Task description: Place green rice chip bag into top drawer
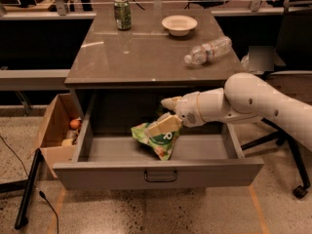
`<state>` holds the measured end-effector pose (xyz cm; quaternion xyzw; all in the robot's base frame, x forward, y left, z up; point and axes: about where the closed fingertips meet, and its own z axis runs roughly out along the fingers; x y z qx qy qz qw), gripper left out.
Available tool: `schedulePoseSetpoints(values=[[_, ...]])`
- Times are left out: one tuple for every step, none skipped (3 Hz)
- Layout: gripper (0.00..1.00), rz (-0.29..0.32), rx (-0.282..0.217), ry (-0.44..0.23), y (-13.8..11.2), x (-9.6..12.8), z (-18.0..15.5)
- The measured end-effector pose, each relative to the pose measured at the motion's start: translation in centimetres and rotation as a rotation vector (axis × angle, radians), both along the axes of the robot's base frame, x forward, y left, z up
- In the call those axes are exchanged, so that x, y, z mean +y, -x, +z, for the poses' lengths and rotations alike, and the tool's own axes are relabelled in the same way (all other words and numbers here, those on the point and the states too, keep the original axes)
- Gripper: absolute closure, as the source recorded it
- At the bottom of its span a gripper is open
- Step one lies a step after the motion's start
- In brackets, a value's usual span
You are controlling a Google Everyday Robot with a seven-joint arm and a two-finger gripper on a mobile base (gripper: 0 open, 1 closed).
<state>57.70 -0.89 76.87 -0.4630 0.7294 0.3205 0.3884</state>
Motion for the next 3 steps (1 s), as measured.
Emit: schedulePoseSetpoints(values=[[0.47, -0.067, -0.019, 0.011, 2.6, -2.2, 3.5], [0.70, -0.137, -0.066, 0.012, 5.2, -5.1, 9.0], [0.69, -0.140, -0.074, 0.016, 5.4, -5.2, 9.4]])
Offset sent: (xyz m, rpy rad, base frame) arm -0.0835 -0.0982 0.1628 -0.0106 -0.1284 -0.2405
